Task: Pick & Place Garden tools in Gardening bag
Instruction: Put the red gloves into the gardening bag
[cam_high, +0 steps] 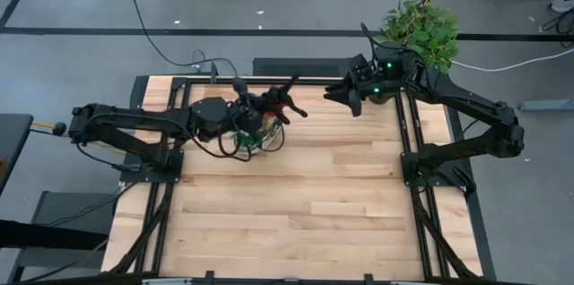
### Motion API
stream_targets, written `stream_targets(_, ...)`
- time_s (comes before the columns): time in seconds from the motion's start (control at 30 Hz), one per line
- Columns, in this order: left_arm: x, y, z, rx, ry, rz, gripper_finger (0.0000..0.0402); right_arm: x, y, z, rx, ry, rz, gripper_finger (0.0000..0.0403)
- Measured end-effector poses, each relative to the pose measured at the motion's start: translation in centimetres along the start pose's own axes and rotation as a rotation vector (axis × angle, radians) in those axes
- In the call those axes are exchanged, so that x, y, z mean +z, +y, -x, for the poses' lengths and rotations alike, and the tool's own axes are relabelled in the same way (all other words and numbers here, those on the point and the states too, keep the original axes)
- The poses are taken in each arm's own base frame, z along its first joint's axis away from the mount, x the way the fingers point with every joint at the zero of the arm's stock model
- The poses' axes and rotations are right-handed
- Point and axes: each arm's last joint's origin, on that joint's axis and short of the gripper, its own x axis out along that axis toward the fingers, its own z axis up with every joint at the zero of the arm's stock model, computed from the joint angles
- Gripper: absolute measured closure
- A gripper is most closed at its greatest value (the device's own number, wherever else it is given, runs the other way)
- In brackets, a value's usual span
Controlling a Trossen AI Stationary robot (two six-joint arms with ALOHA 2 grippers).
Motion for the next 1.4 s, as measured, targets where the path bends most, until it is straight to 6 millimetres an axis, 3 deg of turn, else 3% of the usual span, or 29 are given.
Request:
stream_targets(0.17,-0.3,0.6,0.5,-0.079,-0.057,0.123,0.0374,0.1,-0.1,0.0,-0.053,-0.015,0.148,0.0283)
stream_targets(0.5,-2.1,3.1,1.9,-0.151,-0.056,0.286,0.0375,0.2,1.2,-0.5,-0.034,-0.058,0.327,0.0397)
stream_targets(0.87,-3.5,6.4,5.4,-0.195,-0.114,0.506,0.0375,0.2,2.8,-0.8,-0.07,-0.11,0.446,0.0401)
stream_targets(1.1,-4.0,7.6,6.7,-0.223,-0.159,0.639,0.0375,0.0,4.4,0.5,-0.023,-0.16,0.508,0.0402)
stream_targets(1.2,-4.1,7.7,6.8,-0.249,-0.168,0.682,0.0375,-0.8,4.7,1.2,-0.022,-0.201,0.509,0.0402)
stream_targets(1.4,-4.1,7.7,6.8,-0.271,-0.164,0.731,0.0375,-4.2,4.2,2.3,-0.046,-0.271,0.45,0.0403)
